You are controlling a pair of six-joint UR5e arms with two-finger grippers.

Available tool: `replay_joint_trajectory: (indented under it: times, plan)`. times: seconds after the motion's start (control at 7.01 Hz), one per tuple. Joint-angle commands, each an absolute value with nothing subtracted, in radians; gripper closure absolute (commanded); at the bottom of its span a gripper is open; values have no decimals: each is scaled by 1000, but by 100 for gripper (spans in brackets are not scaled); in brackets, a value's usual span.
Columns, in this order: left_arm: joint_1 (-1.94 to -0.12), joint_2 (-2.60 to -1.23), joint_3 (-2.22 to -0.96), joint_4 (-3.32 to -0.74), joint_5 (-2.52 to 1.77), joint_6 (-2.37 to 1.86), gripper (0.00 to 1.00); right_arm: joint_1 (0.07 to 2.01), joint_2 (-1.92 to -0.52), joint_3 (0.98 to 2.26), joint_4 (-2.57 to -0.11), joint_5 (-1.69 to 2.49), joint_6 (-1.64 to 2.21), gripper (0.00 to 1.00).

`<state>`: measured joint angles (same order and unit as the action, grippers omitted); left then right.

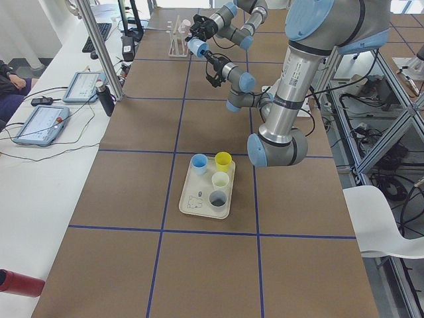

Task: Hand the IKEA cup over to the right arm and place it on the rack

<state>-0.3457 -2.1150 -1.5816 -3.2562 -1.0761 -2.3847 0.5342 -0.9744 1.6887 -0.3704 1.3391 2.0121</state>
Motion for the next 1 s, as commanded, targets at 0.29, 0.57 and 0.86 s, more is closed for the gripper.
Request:
replay_joint_trajectory:
  times: [0.29, 0.57, 0.86]
  plan:
    - [-347, -2105, -1621, -3260, -1078, -2379, 1, 546, -977, 1681, -351, 1338, 2008, 100]
    - [-351, -2102, -1621, -3261, -1078, -2379, 1, 592, -979, 1680, -353, 1341, 2009, 100]
    - [-354, -2097, -1624, -3261, -1083, -2372, 1, 675, -989, 1671, -354, 1350, 2014, 100]
